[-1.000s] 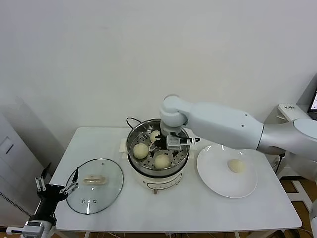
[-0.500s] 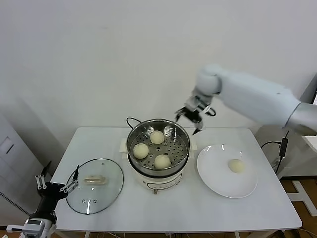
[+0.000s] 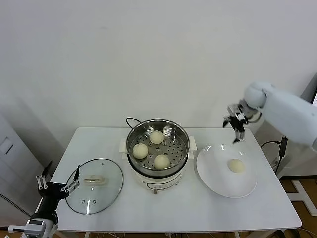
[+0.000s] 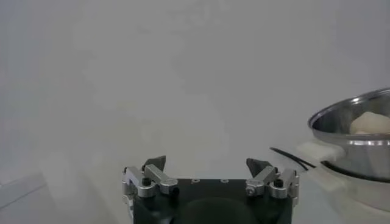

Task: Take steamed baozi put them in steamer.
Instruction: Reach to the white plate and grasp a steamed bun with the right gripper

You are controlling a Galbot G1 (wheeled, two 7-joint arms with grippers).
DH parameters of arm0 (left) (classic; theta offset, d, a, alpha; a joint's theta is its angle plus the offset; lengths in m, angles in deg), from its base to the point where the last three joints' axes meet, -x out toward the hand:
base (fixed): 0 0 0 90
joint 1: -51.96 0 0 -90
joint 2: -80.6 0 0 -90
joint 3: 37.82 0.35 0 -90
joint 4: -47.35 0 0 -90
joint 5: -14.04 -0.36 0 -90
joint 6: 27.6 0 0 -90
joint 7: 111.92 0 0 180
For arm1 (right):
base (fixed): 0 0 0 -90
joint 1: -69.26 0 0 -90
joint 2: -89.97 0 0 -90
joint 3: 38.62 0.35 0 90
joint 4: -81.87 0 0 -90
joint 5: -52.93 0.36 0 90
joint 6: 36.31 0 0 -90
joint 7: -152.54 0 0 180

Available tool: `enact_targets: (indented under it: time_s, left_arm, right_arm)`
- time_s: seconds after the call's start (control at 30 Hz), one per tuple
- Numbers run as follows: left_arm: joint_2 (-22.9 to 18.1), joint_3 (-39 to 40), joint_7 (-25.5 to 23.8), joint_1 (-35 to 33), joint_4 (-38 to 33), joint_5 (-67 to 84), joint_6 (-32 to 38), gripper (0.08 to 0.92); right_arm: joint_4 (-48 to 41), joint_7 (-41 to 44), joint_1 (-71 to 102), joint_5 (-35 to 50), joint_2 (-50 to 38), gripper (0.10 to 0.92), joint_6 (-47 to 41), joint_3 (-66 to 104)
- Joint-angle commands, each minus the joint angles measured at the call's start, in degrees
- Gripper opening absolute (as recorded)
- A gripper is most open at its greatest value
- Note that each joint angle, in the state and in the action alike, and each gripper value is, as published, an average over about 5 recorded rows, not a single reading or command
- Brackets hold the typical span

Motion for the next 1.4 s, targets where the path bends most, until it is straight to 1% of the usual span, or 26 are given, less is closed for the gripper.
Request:
enact_targets:
  time_s: [0.03,0.23,0.53,0.63,0.83,0.93,1.2,1.3,1.4]
  left_arm:
    - [-0.2,0.1,0.5,-0.5,-0.2,-0.4,0.1,0.823]
    - [-0.4,0.1,0.5,-0.9,-0.2,-0.9,0.1,0.823]
    - [-0.7,0.1,0.4,-1.3,-0.2,-1.4,0.1,0.823]
    - [-1.1,0.6,0.4,-1.2,-0.3,-1.8,0.1,0.823]
    - [-1.5,1.2,0.4,-1.4,-0.5,-2.4,0.1,0.823]
    - [-1.3,1.0,0.4,-1.4,-0.6,-2.3,0.1,0.823]
    - [-1.0,0.7,0.4,-1.4,-1.0,-2.2,0.0,0.823]
    - [-0.9,0.5,0.3,-1.5,-1.2,-2.2,0.0,0.823]
    - [-0.7,0.1,0.3,-1.5,-1.4,-2.0,0.0,0.823]
  right_arm:
    - [-2.8,-1.1,15.9,-6.9,-3.8,0.823,-1.9,12.1]
    - [-3.9,-1.6,17.9,-7.5,-2.2,0.823,-2.2,13.6]
    - [-8.5,-2.7,19.5,-8.1,0.6,0.823,-1.4,16.6]
    - [-9.6,-3.4,20.1,-8.1,1.5,0.81,-1.1,17.6]
    - [-10.8,-4.1,20.2,-9.3,2.8,0.76,-0.7,18.0]
    - [-11.2,-4.3,20.0,-9.5,3.2,0.707,-0.7,17.9]
    - [-10.1,-4.4,17.1,-7.9,3.0,0.481,-0.8,15.4]
    - [-8.1,-4.1,13.0,-3.7,2.3,0.395,-1.3,10.9]
    - [-4.3,-3.3,4.5,4.0,1.5,0.309,-2.6,2.8]
